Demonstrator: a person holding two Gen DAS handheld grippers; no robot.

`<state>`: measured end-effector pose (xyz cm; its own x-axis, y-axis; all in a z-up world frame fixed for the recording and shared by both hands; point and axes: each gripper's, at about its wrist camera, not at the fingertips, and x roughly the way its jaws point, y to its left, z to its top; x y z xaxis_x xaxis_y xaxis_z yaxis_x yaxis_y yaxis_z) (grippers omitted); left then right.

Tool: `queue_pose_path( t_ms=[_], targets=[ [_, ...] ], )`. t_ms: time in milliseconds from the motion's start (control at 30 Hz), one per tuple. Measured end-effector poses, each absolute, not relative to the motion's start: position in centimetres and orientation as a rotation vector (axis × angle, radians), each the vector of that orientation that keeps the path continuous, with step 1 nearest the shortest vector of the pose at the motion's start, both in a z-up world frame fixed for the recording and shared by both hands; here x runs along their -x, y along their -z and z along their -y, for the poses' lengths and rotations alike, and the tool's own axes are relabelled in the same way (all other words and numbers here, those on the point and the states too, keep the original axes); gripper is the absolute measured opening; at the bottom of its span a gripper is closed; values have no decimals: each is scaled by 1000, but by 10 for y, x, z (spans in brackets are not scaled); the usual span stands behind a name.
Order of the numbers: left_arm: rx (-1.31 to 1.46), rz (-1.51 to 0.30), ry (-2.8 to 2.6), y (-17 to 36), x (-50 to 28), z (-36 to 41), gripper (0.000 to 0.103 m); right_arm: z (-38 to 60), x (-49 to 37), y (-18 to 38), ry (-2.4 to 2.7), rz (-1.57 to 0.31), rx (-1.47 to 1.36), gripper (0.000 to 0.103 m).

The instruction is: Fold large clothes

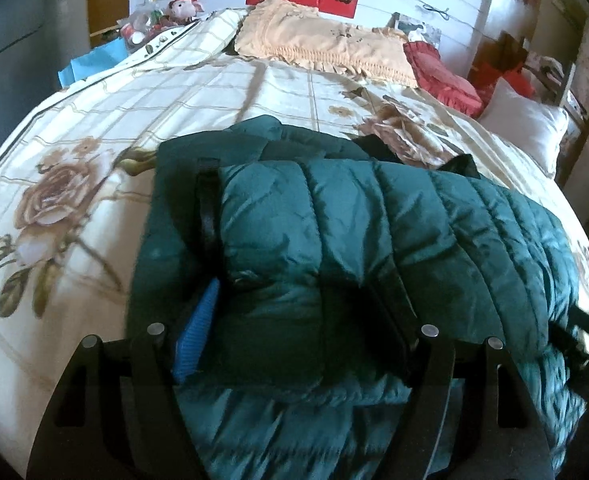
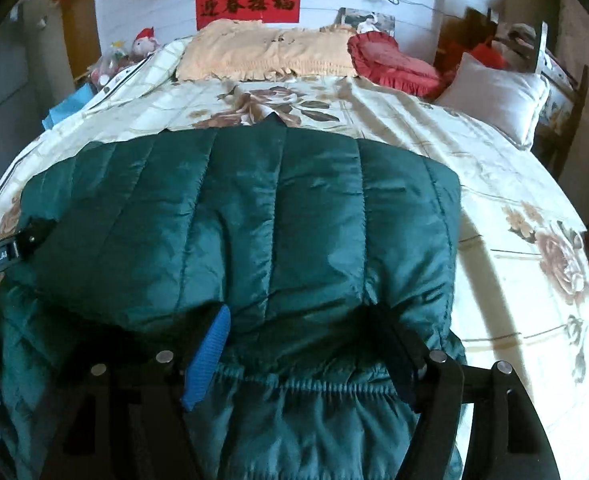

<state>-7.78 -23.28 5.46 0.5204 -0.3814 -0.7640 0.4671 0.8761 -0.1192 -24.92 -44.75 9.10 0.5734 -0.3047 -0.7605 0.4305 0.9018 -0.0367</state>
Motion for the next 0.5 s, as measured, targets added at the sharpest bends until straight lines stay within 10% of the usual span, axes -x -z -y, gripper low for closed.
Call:
queue_pose_path(
  t_ms=[500],
  targets=[
    [-77, -869, 521, -75, 139, 159, 74, 423, 329, -109, 334, -821, -276, 76]
  ],
)
